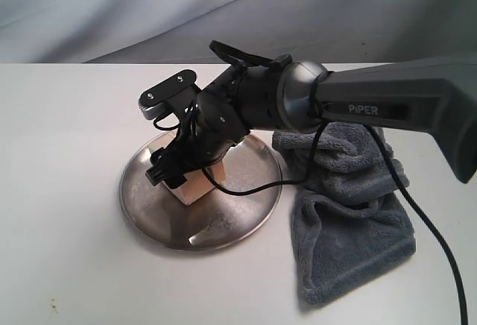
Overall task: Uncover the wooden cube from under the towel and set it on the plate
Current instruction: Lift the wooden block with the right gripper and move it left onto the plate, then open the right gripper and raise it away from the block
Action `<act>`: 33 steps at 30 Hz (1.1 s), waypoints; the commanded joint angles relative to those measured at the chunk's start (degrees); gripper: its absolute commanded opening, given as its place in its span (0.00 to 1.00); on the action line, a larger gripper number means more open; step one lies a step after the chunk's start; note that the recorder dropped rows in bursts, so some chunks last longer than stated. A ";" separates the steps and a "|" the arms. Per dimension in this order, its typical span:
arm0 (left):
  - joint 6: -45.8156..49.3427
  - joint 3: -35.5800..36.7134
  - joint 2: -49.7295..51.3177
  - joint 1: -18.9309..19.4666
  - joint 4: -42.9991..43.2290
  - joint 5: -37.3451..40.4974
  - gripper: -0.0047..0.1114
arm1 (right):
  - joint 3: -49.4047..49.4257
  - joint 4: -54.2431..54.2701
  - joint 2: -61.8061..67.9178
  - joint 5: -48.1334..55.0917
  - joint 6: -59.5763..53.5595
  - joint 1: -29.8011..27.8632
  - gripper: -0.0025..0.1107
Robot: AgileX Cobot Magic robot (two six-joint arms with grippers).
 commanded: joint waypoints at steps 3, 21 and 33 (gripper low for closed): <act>-0.13 0.25 -0.24 0.12 -0.14 -0.62 0.04 | -0.30 -0.16 -0.18 -0.34 -0.16 -0.03 0.87; -0.13 0.25 -0.24 0.12 -0.14 -0.62 0.04 | -0.30 -0.65 -4.42 -3.54 -0.69 -0.03 0.95; -0.13 0.25 -0.24 0.12 -0.14 -0.62 0.04 | -0.30 -1.50 -11.92 -1.95 -2.12 0.06 0.95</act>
